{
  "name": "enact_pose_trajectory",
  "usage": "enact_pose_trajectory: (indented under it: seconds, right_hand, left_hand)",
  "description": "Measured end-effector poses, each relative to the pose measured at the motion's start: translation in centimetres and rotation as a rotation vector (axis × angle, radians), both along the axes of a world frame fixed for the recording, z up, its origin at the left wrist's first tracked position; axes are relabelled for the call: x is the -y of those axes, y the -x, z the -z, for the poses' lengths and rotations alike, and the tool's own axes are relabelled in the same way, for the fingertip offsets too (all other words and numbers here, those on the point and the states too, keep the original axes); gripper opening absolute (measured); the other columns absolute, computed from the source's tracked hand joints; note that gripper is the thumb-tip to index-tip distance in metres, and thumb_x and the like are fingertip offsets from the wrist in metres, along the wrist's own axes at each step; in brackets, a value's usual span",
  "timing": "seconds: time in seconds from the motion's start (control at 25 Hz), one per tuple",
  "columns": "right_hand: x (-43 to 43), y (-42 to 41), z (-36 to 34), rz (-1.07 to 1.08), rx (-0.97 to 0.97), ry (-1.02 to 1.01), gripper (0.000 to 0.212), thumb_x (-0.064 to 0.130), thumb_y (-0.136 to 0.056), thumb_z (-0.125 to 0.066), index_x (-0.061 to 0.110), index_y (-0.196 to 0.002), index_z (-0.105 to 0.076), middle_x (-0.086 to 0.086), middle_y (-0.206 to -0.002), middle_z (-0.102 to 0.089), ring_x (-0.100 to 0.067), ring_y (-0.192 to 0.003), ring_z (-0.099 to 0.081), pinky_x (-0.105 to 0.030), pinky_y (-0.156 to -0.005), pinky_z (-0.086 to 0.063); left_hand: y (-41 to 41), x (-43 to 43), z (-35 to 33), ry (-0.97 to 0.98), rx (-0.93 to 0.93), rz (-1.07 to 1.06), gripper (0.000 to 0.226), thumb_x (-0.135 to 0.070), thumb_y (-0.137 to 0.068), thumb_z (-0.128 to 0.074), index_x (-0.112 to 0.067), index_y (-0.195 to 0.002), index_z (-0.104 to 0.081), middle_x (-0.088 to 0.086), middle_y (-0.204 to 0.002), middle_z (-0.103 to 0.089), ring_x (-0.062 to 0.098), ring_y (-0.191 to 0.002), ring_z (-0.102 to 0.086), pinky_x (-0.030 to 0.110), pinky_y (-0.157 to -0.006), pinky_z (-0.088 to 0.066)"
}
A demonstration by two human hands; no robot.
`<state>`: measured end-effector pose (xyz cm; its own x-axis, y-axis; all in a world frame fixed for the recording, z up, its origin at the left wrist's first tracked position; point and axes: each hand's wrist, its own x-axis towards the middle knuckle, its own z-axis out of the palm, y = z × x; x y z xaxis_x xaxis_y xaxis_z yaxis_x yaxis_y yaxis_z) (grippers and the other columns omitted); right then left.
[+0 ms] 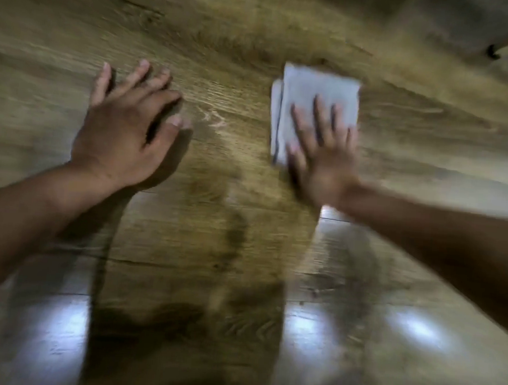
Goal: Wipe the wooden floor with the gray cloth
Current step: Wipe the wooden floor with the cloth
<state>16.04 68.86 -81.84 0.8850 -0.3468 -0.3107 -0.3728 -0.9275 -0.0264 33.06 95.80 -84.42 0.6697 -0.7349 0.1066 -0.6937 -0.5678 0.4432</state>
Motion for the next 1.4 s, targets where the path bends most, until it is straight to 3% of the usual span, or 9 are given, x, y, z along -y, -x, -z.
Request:
enact_pose_trajectory:
  seconds: [0.16, 0.32, 0.44, 0.56, 0.68, 0.88, 0.96, 1.08, 1.4]
  right_hand:
    - [-10.2, 19.5, -1.5, -0.190, -0.076, -0.056, 0.067, 0.053, -0.097, -0.032, 0.030, -0.156, -0.010, -0.015, -0.163, -0.010, -0.043, -0.149, -0.003, -0.067, -0.110, -0.020]
    - [-2.5, 6.2, 0.8, 0.101, 0.119, -0.038, 0.070, 0.065, -0.091, -0.017, 0.040, -0.154, 0.000, -0.004, -0.165, 0.003, -0.038, -0.150, 0.006, -0.062, -0.117, -0.001]
    - [8.0, -5.1, 1.7, 0.239, 0.130, -0.050, 0.069, 0.070, -0.088, -0.013, 0.047, -0.151, 0.005, 0.005, -0.164, 0.013, -0.030, -0.150, 0.015, -0.061, -0.116, 0.008]
    - [9.7, -7.5, 1.8, 0.310, 0.061, -0.071, 0.067, 0.068, -0.089, -0.011, 0.047, -0.151, 0.002, 0.005, -0.164, 0.012, -0.028, -0.150, 0.015, -0.059, -0.116, 0.010]
    - [4.1, 0.4, 1.4, 0.168, 0.107, -0.079, 0.064, 0.062, -0.093, -0.008, 0.042, -0.153, -0.001, 0.001, -0.165, 0.010, -0.029, -0.150, 0.015, -0.057, -0.118, 0.006]
    - [-4.7, 25.3, -0.9, -0.040, 0.030, -0.019, 0.062, 0.052, -0.099, -0.029, 0.032, -0.155, -0.015, -0.011, -0.163, -0.014, -0.037, -0.150, -0.006, -0.064, -0.113, -0.022]
    - [-5.9, 28.9, -0.9, -0.046, -0.003, -0.031, 0.062, 0.053, -0.098, -0.029, 0.029, -0.155, -0.018, -0.015, -0.160, -0.025, -0.042, -0.148, -0.013, -0.068, -0.106, -0.027]
    - [-3.6, 23.8, 0.3, 0.142, 0.046, -0.045, 0.063, 0.058, -0.097, -0.020, 0.036, -0.155, -0.011, -0.011, -0.164, -0.011, -0.043, -0.149, -0.006, -0.067, -0.113, -0.014]
    - [16.6, 1.7, 2.2, 0.369, 0.075, 0.015, 0.073, 0.070, -0.079, -0.006, 0.050, -0.148, 0.009, 0.001, -0.164, 0.015, -0.036, -0.148, 0.017, -0.065, -0.113, 0.008]
  left_hand:
    - [-0.3, -0.1, 0.6, -0.001, 0.019, 0.000, 0.056, -0.054, -0.101, -0.028, -0.018, -0.139, -0.051, 0.006, -0.155, -0.043, 0.023, -0.151, -0.024, 0.047, -0.121, -0.001]
    - [-0.9, -0.3, 2.4, -0.011, 0.112, -0.002, 0.054, -0.057, -0.099, -0.037, -0.023, -0.139, -0.048, 0.000, -0.156, -0.041, 0.013, -0.152, -0.020, 0.038, -0.122, 0.003]
    - [-1.0, -0.9, 3.3, -0.003, 0.100, 0.007, 0.051, -0.048, -0.099, -0.045, -0.023, -0.143, -0.045, -0.015, -0.160, -0.029, 0.008, -0.153, -0.013, 0.047, -0.124, -0.004]
    - [-1.3, -0.8, 2.7, 0.014, 0.019, 0.012, 0.046, -0.045, -0.101, -0.041, -0.023, -0.141, -0.046, -0.020, -0.156, -0.028, 0.006, -0.151, -0.017, 0.045, -0.124, -0.006]
    - [-2.2, 0.4, 0.7, 0.027, -0.015, 0.060, 0.048, -0.049, -0.103, -0.032, -0.018, -0.131, -0.055, 0.003, -0.147, -0.052, 0.027, -0.142, -0.040, 0.050, -0.119, -0.024]
    - [-1.1, 8.1, -2.3, -0.175, 0.243, 0.723, 0.063, -0.059, -0.100, -0.021, -0.014, -0.136, -0.049, 0.008, -0.158, -0.038, 0.030, -0.149, -0.028, 0.051, -0.122, 0.000]
    - [2.3, 12.2, -2.0, -0.276, 0.131, 0.518, 0.075, -0.067, -0.097, -0.016, -0.015, -0.142, -0.045, 0.008, -0.162, -0.031, 0.028, -0.152, -0.020, 0.055, -0.122, 0.000]
    - [5.8, 15.5, 0.1, -0.298, 0.137, 0.188, 0.074, -0.068, -0.093, -0.022, -0.022, -0.149, -0.036, 0.003, -0.164, -0.025, 0.026, -0.153, -0.013, 0.060, -0.121, 0.001]
    - [5.8, 15.1, 0.4, -0.256, 0.218, 0.195, 0.067, -0.064, -0.092, -0.033, -0.026, -0.146, -0.039, 0.002, -0.161, -0.031, 0.028, -0.150, -0.022, 0.062, -0.119, -0.009]
